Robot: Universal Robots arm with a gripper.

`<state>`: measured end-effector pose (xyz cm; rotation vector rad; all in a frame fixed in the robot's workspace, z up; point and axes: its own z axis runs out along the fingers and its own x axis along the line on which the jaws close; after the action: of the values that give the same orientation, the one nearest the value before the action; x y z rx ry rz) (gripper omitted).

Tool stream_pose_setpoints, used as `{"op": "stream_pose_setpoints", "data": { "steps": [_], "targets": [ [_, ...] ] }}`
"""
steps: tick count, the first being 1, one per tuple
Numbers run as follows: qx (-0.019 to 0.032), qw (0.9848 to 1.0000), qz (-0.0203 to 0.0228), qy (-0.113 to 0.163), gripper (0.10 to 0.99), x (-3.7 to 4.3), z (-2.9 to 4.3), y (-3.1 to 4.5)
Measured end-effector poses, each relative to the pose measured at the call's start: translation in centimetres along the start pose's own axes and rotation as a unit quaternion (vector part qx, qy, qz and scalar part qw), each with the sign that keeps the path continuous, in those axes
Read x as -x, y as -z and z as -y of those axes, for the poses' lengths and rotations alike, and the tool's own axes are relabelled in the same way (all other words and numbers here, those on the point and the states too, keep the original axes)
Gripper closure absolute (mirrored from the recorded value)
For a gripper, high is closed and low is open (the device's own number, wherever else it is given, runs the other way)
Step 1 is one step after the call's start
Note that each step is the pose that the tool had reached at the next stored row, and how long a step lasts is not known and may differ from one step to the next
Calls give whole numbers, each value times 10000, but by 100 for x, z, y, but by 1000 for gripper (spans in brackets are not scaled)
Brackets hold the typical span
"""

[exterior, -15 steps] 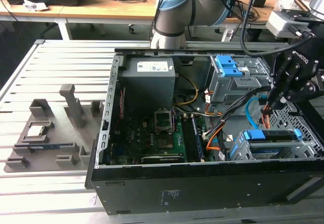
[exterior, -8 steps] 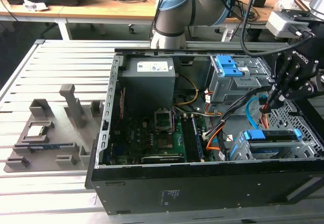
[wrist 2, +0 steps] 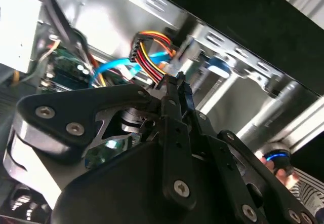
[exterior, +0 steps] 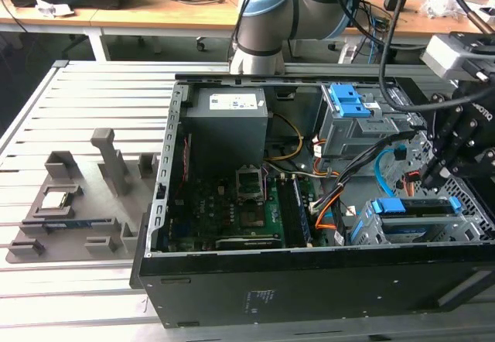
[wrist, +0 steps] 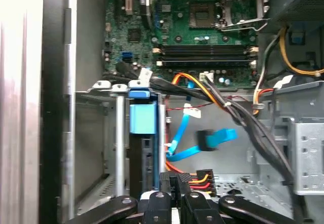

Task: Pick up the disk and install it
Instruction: 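Insert the first disk wire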

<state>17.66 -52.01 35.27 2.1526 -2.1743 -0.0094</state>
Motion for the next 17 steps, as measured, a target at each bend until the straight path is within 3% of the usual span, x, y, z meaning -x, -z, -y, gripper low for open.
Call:
{"op": "stream_pose_setpoints", "data": {
  "steps": [3,8,17],
  "targets": [
    [0,10000,0,1,918,-88,3,-13],
    [3,10000,0,0,918,-92,5,-76],
    [4,10000,0,1,918,-121,39,-116]
  ]
}}
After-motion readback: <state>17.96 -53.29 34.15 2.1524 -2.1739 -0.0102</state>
